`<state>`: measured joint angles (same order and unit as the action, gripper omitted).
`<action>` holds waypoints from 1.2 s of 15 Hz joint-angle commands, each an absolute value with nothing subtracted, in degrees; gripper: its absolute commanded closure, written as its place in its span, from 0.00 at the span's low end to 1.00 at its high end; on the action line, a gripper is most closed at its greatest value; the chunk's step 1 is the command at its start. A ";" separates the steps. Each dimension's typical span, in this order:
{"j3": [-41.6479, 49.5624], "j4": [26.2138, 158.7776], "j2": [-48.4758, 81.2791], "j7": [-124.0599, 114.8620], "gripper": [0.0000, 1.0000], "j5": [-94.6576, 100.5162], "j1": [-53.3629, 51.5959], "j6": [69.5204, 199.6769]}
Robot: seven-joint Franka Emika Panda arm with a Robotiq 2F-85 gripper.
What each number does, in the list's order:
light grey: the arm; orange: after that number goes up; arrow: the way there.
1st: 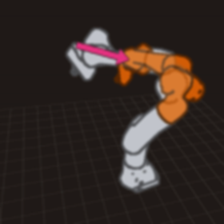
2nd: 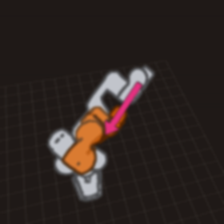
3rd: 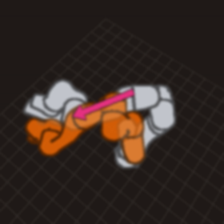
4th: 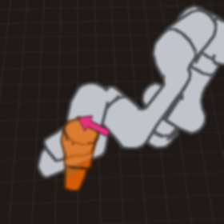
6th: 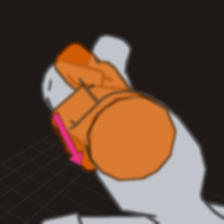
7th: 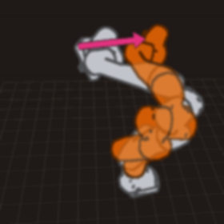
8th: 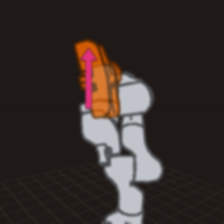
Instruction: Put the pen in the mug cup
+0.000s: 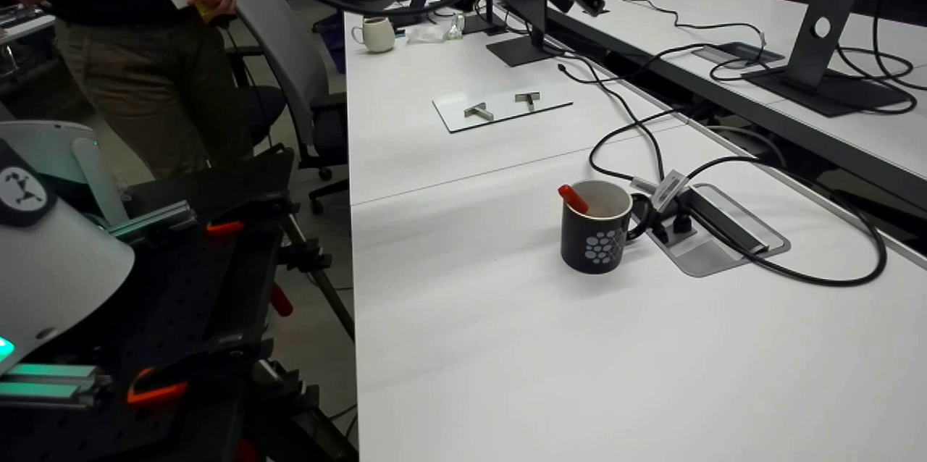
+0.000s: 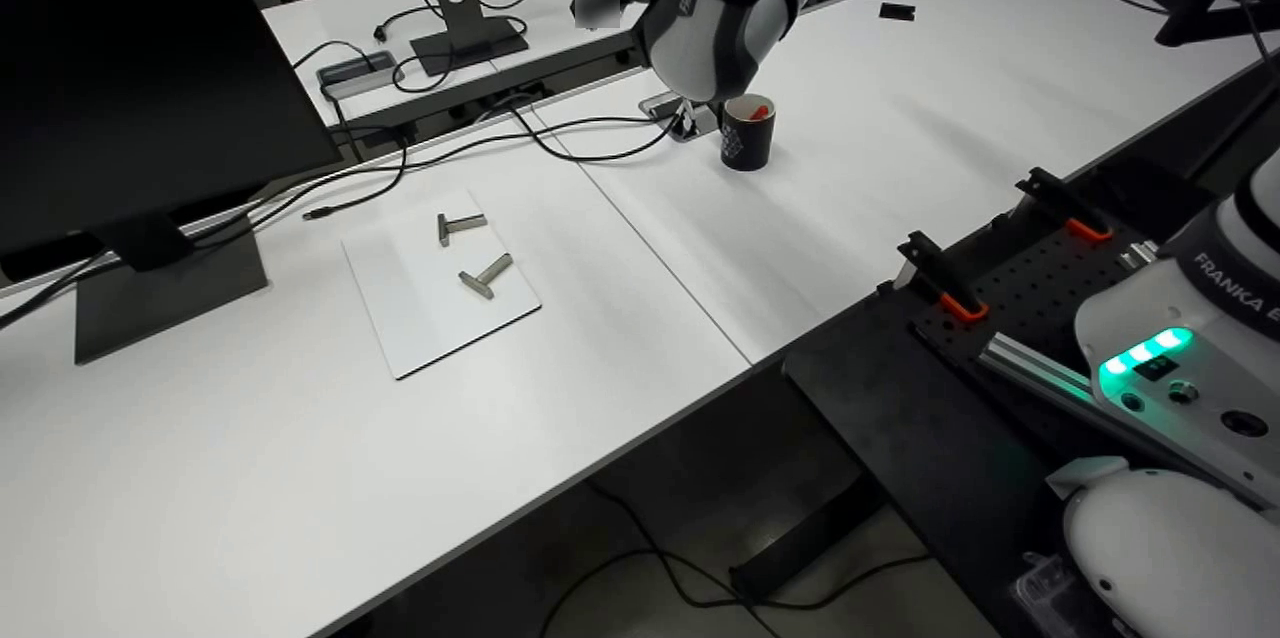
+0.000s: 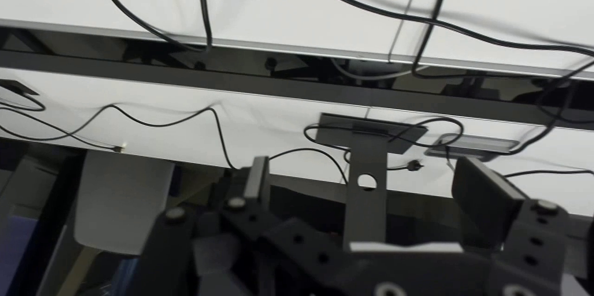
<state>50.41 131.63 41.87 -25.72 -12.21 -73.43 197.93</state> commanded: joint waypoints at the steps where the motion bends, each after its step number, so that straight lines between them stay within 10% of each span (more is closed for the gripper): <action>1: 42.94 132.98 27.89 -12.99 0.00 -10.06 -66.12 197.92; 18: -3.35 150.88 7.11 -43.94 0.00 53.78 -9.44 197.85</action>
<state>-3.44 150.88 7.11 -43.98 53.88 -9.30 197.85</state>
